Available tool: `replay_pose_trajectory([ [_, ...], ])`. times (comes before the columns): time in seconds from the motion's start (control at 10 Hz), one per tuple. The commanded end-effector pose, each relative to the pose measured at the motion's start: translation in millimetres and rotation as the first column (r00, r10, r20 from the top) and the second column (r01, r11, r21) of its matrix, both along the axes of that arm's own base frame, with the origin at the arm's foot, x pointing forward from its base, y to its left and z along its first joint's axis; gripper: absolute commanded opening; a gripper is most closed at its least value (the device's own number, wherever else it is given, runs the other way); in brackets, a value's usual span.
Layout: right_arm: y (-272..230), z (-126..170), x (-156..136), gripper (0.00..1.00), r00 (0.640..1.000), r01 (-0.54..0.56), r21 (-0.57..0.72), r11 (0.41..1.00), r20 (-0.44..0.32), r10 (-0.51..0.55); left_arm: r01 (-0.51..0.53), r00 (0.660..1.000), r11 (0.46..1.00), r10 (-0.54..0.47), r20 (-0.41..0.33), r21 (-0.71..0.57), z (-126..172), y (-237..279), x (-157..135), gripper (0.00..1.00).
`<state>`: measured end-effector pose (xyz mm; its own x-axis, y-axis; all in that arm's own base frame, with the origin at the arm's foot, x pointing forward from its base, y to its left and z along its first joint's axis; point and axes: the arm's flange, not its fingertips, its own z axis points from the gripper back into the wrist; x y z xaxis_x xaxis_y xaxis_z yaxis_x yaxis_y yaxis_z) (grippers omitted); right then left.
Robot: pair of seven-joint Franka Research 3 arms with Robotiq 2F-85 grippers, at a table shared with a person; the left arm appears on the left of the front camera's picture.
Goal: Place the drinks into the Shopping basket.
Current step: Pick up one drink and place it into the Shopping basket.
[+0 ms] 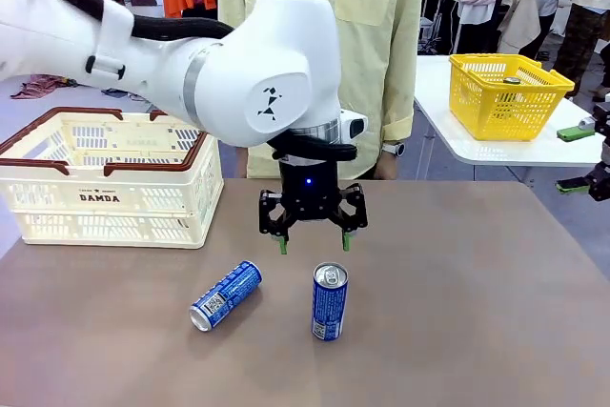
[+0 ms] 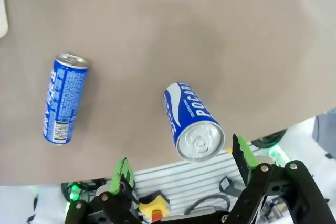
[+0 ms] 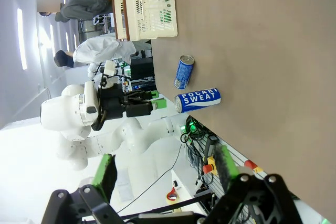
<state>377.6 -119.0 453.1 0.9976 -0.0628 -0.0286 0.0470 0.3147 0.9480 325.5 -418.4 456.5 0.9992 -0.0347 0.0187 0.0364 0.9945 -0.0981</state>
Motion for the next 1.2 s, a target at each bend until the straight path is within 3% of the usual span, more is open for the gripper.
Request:
replay_pose_trajectory([
  [0.0, -2, 2, -1, 1.00, 1.000, -0.013, -0.009, 1.000, 0.003, 0.013, -0.036, 0.999, 0.999, 0.036, 0.022, 0.001, -3, -14, -12, 1.00],
  [0.3, -2, 2, -1, 1.00, 1.000, -0.013, -0.009, 1.000, 0.003, 0.013, -0.030, 0.998, 1.000, 0.031, 0.056, -0.010, -20, -17, -25, 1.00],
  [0.5, -2, 2, -1, 1.00, 1.000, -0.013, -0.009, 1.000, 0.003, 0.013, -0.003, 0.999, 1.000, 0.002, 0.040, 0.007, -36, -23, -35, 1.00],
  [0.9, -2, 2, -1, 1.00, 1.000, -0.013, -0.009, 1.000, 0.003, 0.013, 0.032, 0.999, 0.999, -0.032, -0.005, 0.036, -71, -32, -32, 1.00],
  [1.1, -2, 2, -1, 1.00, 1.000, -0.013, -0.009, 1.000, 0.003, 0.013, 0.029, 0.999, 0.998, -0.030, 0.013, 0.050, -79, -32, -27, 1.00],
])
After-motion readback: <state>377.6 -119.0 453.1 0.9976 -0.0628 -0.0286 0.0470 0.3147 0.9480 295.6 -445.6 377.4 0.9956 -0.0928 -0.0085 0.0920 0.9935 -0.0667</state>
